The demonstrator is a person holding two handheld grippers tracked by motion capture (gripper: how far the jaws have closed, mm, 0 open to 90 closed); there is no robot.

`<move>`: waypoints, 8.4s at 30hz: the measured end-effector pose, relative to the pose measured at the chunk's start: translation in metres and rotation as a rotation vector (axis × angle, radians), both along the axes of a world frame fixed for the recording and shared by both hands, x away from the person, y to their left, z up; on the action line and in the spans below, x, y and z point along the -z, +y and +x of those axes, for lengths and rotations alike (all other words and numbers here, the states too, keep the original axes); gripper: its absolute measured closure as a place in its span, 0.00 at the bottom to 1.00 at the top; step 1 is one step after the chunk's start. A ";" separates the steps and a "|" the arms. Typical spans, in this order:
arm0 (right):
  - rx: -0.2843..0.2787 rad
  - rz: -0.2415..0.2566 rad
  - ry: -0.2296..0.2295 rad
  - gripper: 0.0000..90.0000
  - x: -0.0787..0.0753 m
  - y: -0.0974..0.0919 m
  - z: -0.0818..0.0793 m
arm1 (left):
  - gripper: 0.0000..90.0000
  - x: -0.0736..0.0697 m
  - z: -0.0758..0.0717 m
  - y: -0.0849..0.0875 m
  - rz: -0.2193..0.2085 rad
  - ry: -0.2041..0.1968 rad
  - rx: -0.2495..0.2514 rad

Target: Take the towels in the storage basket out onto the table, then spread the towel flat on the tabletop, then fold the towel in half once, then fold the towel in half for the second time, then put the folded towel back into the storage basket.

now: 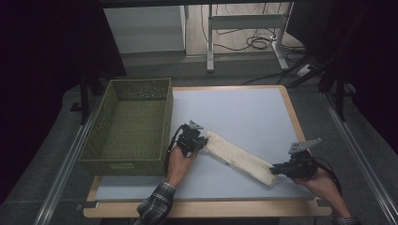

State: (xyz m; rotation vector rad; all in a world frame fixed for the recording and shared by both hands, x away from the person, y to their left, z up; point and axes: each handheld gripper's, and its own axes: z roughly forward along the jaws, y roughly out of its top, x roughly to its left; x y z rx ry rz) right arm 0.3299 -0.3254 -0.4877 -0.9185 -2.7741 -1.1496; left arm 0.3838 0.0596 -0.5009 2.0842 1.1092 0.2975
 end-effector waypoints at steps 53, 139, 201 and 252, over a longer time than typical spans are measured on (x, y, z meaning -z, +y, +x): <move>-0.042 0.125 -0.071 0.91 -0.059 0.119 0.033 | 0.92 -0.109 0.054 0.117 0.026 -0.031 -0.058; -0.171 0.150 0.067 0.90 -0.043 0.385 0.072 | 0.93 -0.116 0.099 0.286 0.302 0.027 -0.342; -0.143 0.120 -0.058 0.62 -0.066 0.355 0.059 | 0.32 -0.060 0.141 0.182 0.290 0.127 -0.173; 0.037 0.078 -0.200 0.15 -0.048 0.209 0.055 | 0.05 -0.094 0.075 0.143 -0.016 -0.017 -0.102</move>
